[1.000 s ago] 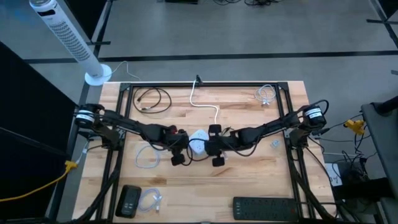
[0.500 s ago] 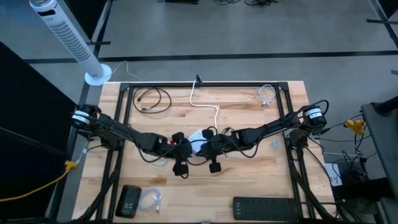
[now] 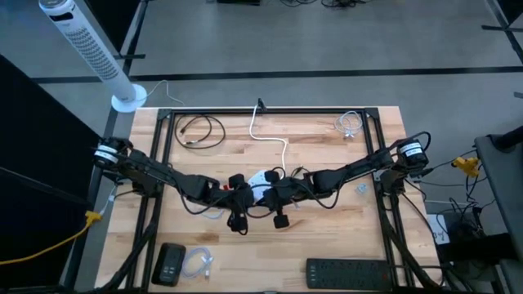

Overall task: Plug in charger cables
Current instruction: Insert the left white charger cable into the white outlet

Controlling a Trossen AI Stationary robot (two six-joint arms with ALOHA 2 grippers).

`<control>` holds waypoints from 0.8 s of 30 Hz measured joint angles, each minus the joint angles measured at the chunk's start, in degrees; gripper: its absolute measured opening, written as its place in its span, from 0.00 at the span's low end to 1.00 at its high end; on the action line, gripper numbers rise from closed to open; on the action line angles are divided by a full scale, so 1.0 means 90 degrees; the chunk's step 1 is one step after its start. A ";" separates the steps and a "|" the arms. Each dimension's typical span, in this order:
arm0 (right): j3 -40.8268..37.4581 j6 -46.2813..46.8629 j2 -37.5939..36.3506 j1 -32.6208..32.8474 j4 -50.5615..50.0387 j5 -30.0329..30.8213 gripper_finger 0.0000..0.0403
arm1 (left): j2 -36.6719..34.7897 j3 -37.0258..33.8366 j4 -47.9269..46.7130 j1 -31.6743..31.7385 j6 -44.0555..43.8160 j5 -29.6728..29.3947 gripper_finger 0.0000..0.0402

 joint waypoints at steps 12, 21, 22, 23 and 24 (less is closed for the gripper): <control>-0.0062 0.0205 0.0002 0.0000 -0.0169 0.0215 0.00 | 0.0010 -0.0002 -0.0003 -0.0022 0.0032 -0.0209 0.00; -0.0088 0.0286 0.0002 0.0000 -0.0245 0.0218 0.00 | 0.0002 -0.0015 0.0082 -0.0022 0.0029 -0.0278 0.00; -0.0088 0.0285 0.0002 0.0000 -0.0286 0.0232 0.00 | 0.0002 -0.0015 0.0087 -0.0022 0.0029 -0.0287 0.00; -0.0088 0.0285 0.0002 0.0000 -0.0336 0.0289 0.00 | 0.0002 -0.0015 0.0090 -0.0022 0.0027 -0.0304 0.00; -0.0101 0.0285 0.0002 0.0000 -0.0367 0.0337 0.00 | 0.0001 -0.0015 0.0091 -0.0021 0.0027 -0.0315 0.00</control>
